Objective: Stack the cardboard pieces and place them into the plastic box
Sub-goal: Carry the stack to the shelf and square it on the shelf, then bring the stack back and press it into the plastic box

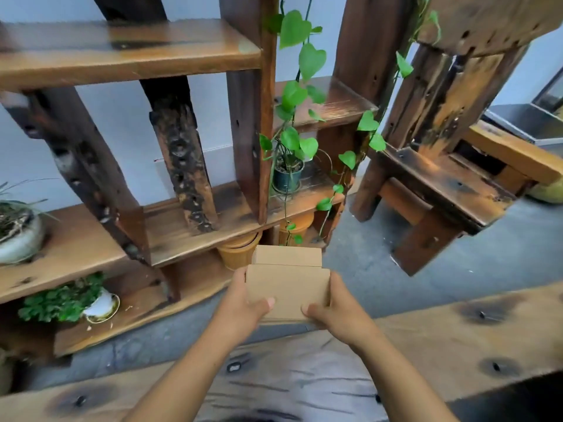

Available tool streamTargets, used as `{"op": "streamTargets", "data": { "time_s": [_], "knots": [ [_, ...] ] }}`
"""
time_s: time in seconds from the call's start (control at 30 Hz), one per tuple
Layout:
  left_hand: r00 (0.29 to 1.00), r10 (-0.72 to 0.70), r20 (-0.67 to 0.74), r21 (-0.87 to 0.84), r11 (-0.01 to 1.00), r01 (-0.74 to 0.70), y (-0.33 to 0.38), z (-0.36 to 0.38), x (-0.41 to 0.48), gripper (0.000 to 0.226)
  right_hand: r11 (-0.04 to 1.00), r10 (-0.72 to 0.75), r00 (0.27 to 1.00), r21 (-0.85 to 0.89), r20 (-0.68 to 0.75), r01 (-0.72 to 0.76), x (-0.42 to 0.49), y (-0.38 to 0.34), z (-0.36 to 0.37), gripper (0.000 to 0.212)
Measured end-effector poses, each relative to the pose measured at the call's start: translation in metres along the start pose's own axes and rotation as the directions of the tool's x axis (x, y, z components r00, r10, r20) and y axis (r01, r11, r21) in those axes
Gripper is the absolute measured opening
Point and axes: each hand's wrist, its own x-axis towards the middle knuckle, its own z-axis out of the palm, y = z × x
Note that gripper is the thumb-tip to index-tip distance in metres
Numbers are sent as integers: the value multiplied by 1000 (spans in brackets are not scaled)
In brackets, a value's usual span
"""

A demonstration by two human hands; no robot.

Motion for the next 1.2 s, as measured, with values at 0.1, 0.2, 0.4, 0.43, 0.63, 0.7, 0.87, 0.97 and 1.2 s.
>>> {"op": "streamTargets", "data": {
  "time_s": [0.1, 0.2, 0.4, 0.43, 0.63, 0.7, 0.87, 0.97, 1.2],
  "knots": [
    [993, 10, 115, 13, 1000, -12, 0, 0, 11, 62, 996, 85, 990, 45, -115, -80, -9, 5, 8, 58],
    [971, 32, 236, 27, 999, -39, 4, 4, 20, 68, 988, 155, 955, 54, -253, -146, -26, 9, 13, 48],
    [857, 81, 509, 100, 983, -152, 18, 24, 10, 57, 967, 251, 847, 154, -469, -201, -91, 18, 15, 39],
    [838, 96, 537, 104, 978, -178, 23, 29, 6, 59, 965, 256, 828, 181, -500, -189, -103, 17, 13, 40],
    [652, 154, 743, 95, 940, -329, 51, 82, -38, 55, 921, 366, 654, 357, -662, -154, -192, 31, 0, 41],
    [574, 157, 803, 95, 918, -385, 56, 114, -67, 53, 905, 405, 581, 399, -706, -146, -233, 44, -4, 39],
    [431, 160, 888, 79, 870, -487, 52, 185, -148, 51, 869, 484, 433, 476, -760, -136, -332, 79, -17, 29],
    [331, 144, 933, 76, 819, -569, 49, 225, -204, 52, 839, 535, 342, 535, -772, -104, -395, 100, -21, 35],
    [90, 15, 996, 57, 669, -741, 33, 299, -326, 66, 725, 685, 71, 688, -725, 37, -520, 157, 10, 33]
  ]
}}
